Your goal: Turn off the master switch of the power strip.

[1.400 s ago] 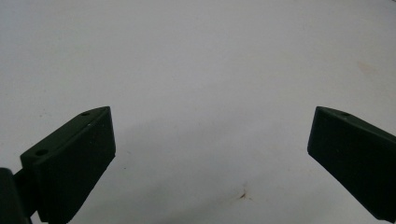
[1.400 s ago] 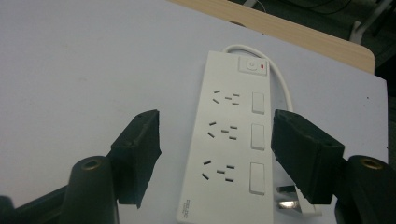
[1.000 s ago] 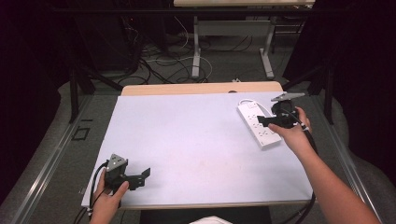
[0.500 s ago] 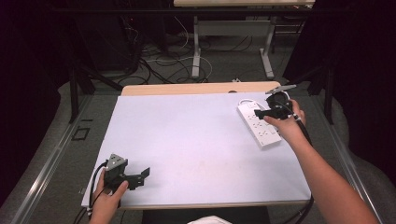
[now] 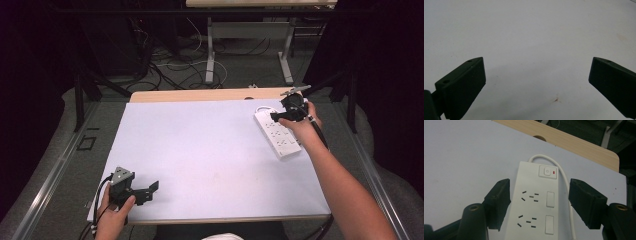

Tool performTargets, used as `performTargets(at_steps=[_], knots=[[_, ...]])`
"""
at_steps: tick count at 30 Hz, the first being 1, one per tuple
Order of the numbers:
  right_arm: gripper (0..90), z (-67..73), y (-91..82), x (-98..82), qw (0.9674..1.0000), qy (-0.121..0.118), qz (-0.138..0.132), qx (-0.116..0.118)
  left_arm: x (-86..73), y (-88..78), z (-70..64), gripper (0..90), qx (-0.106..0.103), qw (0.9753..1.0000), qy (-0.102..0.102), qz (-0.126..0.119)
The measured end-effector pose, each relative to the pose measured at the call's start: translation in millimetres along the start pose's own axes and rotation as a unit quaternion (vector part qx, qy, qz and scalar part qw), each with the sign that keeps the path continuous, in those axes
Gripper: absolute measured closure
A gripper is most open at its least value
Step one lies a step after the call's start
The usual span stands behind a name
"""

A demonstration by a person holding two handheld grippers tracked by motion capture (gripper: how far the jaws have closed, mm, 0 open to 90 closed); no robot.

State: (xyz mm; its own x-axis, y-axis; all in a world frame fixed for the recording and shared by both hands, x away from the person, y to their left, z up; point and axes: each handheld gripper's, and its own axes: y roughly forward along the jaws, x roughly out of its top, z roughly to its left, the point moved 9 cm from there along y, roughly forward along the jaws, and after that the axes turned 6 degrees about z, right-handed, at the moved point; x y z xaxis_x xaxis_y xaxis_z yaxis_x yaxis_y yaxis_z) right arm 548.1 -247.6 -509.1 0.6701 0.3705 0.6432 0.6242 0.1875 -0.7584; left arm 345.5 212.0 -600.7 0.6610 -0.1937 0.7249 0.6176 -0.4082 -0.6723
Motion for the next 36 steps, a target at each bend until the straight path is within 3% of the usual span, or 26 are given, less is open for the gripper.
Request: performTargets(at_steps=[7,21,27,36], knots=[[34.3,0.4,7.5,5.2,0.9999,0.009,0.002,0.007,0.5,1.0,0.1,0.8,-0.001,1.0,0.0,-0.001],[38.9,-16.3,24.5,11.0,0.9992,0.036,0.014,-0.006,-0.6,0.2,4.8,0.8,0.002,1.0,-0.006,0.002],[48.6,-24.1,28.9,17.4,0.9984,0.057,-0.002,-0.002,-0.3,0.7,5.2,0.8,0.003,1.0,-0.004,0.001],[60.9,-30.7,38.2,21.1,0.9976,0.067,0.015,-0.002,0.2,1.4,4.7,0.8,0.003,1.0,-0.003,0.002]])
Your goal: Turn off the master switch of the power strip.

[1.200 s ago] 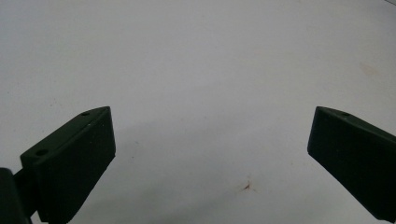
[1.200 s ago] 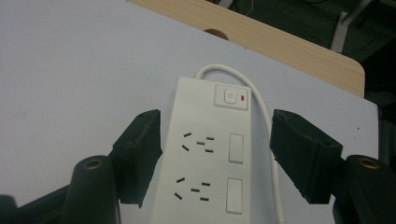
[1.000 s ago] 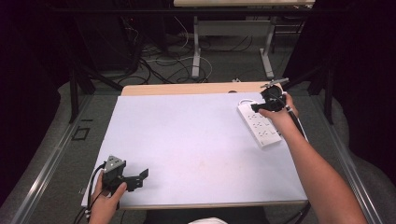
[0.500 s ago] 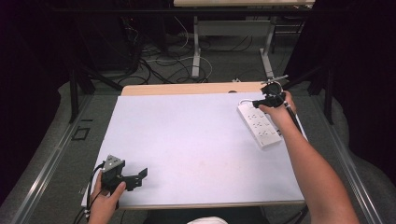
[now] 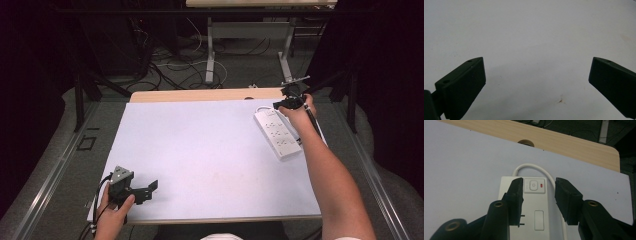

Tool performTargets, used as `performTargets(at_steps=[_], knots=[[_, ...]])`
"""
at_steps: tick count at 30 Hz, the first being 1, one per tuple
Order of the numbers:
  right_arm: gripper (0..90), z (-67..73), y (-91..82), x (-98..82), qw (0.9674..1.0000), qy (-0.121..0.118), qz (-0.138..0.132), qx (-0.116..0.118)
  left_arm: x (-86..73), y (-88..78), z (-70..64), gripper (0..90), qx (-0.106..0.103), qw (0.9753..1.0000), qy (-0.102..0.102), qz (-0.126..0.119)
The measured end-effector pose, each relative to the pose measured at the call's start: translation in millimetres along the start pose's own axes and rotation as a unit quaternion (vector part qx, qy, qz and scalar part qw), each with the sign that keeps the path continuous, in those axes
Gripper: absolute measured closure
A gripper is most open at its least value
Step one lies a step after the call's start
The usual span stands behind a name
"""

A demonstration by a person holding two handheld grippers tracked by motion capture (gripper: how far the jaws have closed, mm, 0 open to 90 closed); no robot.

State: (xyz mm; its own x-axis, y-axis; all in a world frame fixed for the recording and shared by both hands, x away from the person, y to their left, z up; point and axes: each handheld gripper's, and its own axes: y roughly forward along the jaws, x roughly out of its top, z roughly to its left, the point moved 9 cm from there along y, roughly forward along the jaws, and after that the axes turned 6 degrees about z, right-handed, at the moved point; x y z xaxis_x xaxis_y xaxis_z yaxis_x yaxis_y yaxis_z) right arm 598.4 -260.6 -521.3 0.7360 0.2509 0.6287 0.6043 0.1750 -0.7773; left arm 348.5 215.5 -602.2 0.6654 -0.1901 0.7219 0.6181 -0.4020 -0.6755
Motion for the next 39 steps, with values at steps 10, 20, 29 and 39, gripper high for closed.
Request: performTargets(at_steps=[10,20,29,39], knots=[[79.1,7.5,18.3,0.1,0.9999,-0.01,0.003,-0.001,-0.2,-0.7,-1.6,0.8,-0.003,1.0,-0.004,-0.003],[90.0,3.9,34.2,-3.1,0.9998,0.006,0.017,0.0,-3.2,-3.4,2.1,0.8,0.0,0.9999,-0.016,-0.004],[90.0,0.0,53.4,-11.3,0.9992,0.011,0.039,-0.001,-5.5,-4.1,3.0,0.8,0.004,0.9998,-0.022,-0.001],[90.0,-1.9,67.4,-13.6,0.999,0.011,0.043,-0.002,-7.0,-3.5,2.4,0.8,0.008,0.9997,-0.022,0.001]])
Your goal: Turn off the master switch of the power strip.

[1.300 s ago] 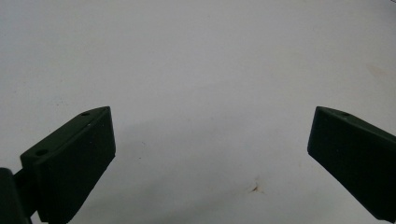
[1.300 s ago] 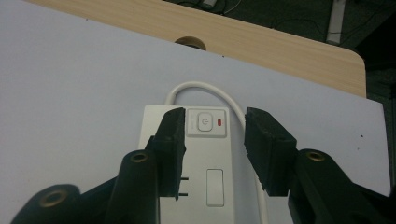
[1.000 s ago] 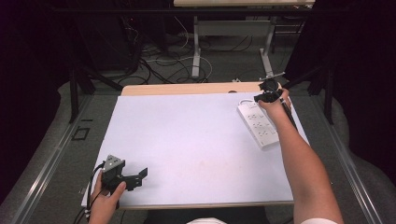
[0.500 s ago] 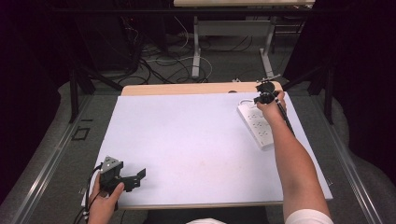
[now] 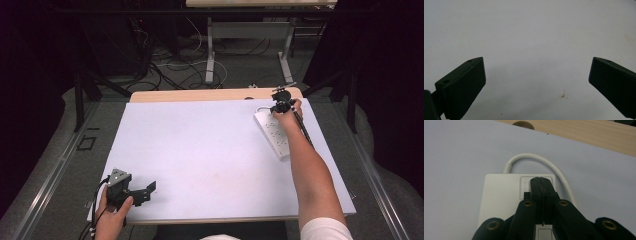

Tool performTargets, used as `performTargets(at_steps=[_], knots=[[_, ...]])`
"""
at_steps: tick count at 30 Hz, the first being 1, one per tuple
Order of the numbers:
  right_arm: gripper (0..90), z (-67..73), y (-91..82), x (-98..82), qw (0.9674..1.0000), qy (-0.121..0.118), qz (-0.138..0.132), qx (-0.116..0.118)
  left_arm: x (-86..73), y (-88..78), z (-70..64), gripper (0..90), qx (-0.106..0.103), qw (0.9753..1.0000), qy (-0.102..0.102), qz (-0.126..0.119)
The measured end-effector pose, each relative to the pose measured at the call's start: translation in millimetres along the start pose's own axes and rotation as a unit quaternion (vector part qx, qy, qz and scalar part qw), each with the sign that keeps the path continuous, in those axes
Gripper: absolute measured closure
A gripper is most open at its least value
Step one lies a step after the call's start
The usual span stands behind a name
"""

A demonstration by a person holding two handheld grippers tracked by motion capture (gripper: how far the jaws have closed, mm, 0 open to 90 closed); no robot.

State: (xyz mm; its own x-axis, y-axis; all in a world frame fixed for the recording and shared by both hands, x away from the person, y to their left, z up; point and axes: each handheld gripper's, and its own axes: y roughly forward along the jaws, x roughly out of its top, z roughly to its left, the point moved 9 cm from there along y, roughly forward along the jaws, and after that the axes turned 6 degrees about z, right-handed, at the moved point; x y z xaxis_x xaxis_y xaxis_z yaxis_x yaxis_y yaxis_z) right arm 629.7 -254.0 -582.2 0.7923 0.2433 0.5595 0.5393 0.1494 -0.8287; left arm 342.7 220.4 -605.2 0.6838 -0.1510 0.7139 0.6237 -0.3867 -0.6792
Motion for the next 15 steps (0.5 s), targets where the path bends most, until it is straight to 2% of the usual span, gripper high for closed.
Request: performTargets(at_steps=[6,9,15], knots=[[90.0,-2.6,6.2,0.2,1.0,0.001,-0.005,0.003,-0.7,1.2,0.3,0.8,0.001,1.0,-0.001,0.003],[90.0,-0.8,9.3,1.6,0.9998,0.011,-0.011,0.011,-0.3,1.9,-0.6,0.9,0.001,1.0,-0.001,0.002],[90.0,0.7,11.3,2.7,0.9999,0.003,-0.011,0.006,-0.4,2.9,-2.1,1.0,0.001,1.0,0.0,0.001]])
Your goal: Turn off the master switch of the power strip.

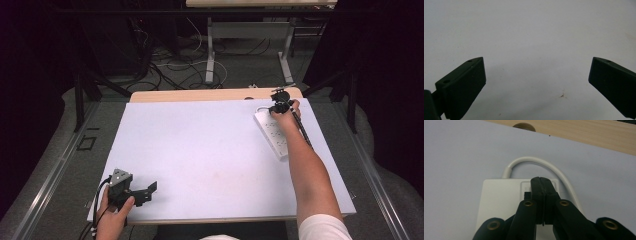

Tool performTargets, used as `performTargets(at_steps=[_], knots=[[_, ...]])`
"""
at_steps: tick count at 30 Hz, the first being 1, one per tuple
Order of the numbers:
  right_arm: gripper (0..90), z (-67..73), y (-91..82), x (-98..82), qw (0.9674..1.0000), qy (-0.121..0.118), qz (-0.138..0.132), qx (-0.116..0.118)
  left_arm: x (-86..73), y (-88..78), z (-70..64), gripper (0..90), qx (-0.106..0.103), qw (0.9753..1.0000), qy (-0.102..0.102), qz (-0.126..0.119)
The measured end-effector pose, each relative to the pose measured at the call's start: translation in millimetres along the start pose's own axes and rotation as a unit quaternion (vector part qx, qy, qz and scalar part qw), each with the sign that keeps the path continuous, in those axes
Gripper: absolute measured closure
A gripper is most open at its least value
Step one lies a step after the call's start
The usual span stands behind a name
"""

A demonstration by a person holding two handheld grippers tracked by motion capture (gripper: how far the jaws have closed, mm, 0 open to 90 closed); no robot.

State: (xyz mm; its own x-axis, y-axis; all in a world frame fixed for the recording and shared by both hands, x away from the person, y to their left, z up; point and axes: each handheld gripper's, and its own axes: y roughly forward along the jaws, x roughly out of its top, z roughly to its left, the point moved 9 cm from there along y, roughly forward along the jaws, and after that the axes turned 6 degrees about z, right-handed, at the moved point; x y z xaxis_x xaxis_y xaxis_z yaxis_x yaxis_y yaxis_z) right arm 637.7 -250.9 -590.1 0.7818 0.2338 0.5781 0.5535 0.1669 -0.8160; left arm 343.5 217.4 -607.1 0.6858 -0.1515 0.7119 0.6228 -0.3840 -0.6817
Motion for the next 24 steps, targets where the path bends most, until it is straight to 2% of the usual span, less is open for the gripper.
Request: performTargets(at_steps=[5,10,14,16,17,19,20,21,24], knots=[[90.0,0.9,1.5,-0.9,0.9998,-0.019,0.006,-0.007,-0.3,-0.6,-0.1,1.0,0.001,1.0,0.001,0.001],[90.0,0.3,1.7,-1.1,0.9999,-0.013,0.002,-0.002,-0.5,-0.5,-1.0,1.0,0.001,1.0,0.001,0.001],[90.0,-0.3,2.4,-2.2,0.9999,0.001,0.011,-0.001,-0.4,-1.3,-1.7,1.0,0.0,1.0,0.003,0.002],[90.0,-0.5,2.5,-2.3,0.9999,-0.005,0.011,-0.003,-0.5,-1.5,-1.9,1.0,0.0,1.0,0.004,0.002],[90.0,0.6,2.2,-2.8,0.9999,0.001,0.013,-0.003,-0.6,-1.4,-2.0,1.0,0.0,1.0,0.005,0.002],[90.0,-0.6,1.8,-2.2,1.0,-0.001,0.006,-0.001,-0.8,-1.3,-1.9,1.0,-0.001,1.0,0.005,0.002],[89.8,-0.5,0.5,-2.1,1.0,0.006,0.007,0.001,-0.7,-1.3,-1.8,1.0,0.0,1.0,0.004,0.002],[84.7,-1.1,-1.7,-0.8,0.9999,0.011,0.003,-0.001,-0.5,-1.1,-1.8,1.0,-0.001,1.0,0.004,0.0],[83.4,0.0,-2.4,-1.6,0.9999,0.011,0.006,0.0,-0.5,-0.9,-2.0,1.0,-0.001,1.0,0.006,0.004]])
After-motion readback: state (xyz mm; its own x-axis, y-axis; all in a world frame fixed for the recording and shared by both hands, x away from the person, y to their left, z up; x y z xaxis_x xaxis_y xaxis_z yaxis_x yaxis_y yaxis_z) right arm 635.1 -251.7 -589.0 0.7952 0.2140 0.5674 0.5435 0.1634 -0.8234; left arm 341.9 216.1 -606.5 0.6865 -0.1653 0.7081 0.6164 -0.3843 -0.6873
